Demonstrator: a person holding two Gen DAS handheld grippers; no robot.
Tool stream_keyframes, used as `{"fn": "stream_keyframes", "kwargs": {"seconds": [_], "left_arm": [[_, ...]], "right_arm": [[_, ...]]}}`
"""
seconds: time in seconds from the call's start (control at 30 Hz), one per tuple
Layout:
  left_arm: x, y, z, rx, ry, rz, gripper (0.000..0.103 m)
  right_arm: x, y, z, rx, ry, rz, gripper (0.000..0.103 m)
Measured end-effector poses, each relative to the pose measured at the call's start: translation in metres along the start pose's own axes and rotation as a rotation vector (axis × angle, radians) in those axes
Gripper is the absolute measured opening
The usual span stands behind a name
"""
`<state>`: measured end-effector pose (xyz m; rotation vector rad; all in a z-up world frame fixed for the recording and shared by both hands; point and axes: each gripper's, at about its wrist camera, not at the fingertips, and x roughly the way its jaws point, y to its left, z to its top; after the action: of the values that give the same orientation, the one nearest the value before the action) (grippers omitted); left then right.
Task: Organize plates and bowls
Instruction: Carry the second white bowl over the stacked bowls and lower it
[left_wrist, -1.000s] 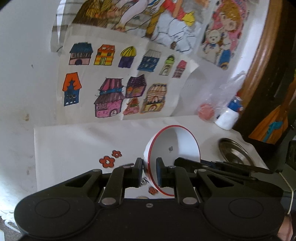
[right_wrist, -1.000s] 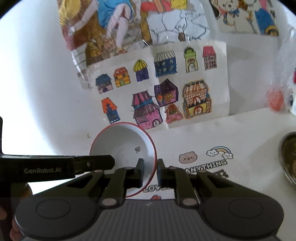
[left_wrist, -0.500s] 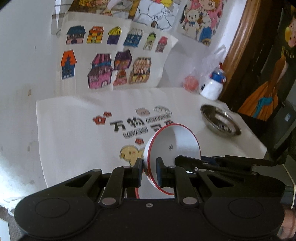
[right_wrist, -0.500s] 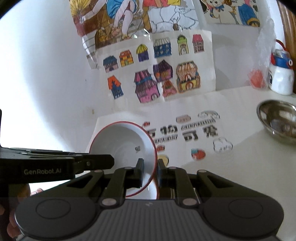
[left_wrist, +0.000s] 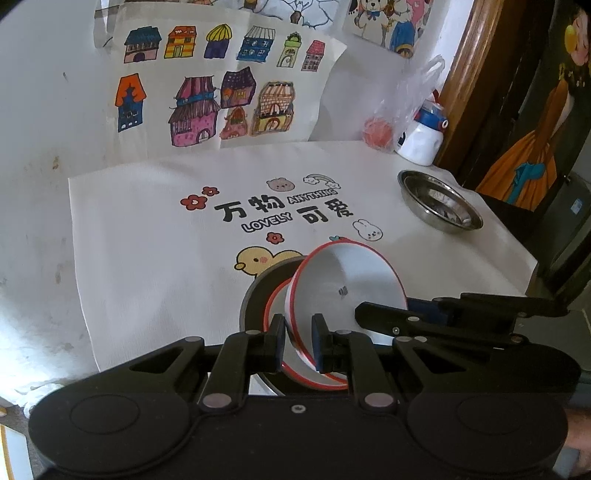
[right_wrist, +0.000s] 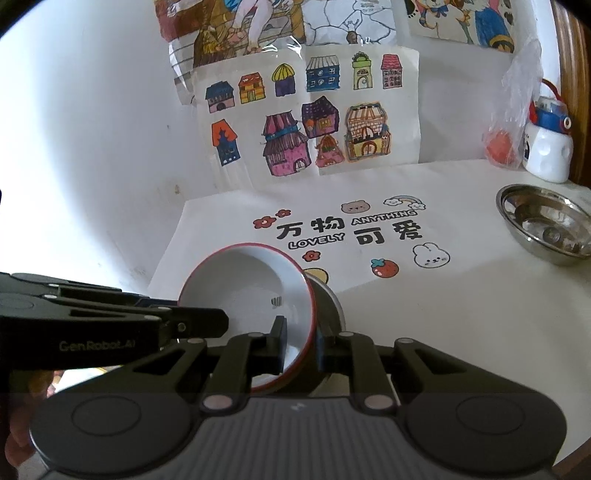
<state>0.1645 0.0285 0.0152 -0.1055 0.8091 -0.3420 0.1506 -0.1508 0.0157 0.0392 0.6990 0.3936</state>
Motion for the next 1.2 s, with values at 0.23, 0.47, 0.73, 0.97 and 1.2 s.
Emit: {"fn": "stream_keyframes", "kwargs": {"seconds": [0.23, 0.47, 0.73, 0.97, 1.2], "left_arm": [[0.0, -0.003, -0.001, 0.033, -0.006, 0.015, 0.016], [0.001, -0.007, -0.001, 0.073, -0.003, 0.029, 0.018], [0.0, -0.008, 0.001, 0.088, 0.009, 0.028, 0.02], [-0.002, -0.011, -0.001, 0.122, -0.004, 0.068, 0.026], [0.0, -0.006, -0.004, 0.121, 0.014, 0.059, 0.027]], "right_arm": [[0.001, 0.005, -0.002, -0.026, 0.005, -0.024, 0.021], [0.0, 0.011, -0.003, -0.057, 0.007, -0.049, 0.023], [0.001, 0.013, -0.002, -0.071, 0.015, -0.058, 0.024], [0.002, 0.014, -0.003, -0.082, 0.03, -0.063, 0.023], [0.003, 0.016, -0.003, -0.085, 0.031, -0.059, 0.025]]}}
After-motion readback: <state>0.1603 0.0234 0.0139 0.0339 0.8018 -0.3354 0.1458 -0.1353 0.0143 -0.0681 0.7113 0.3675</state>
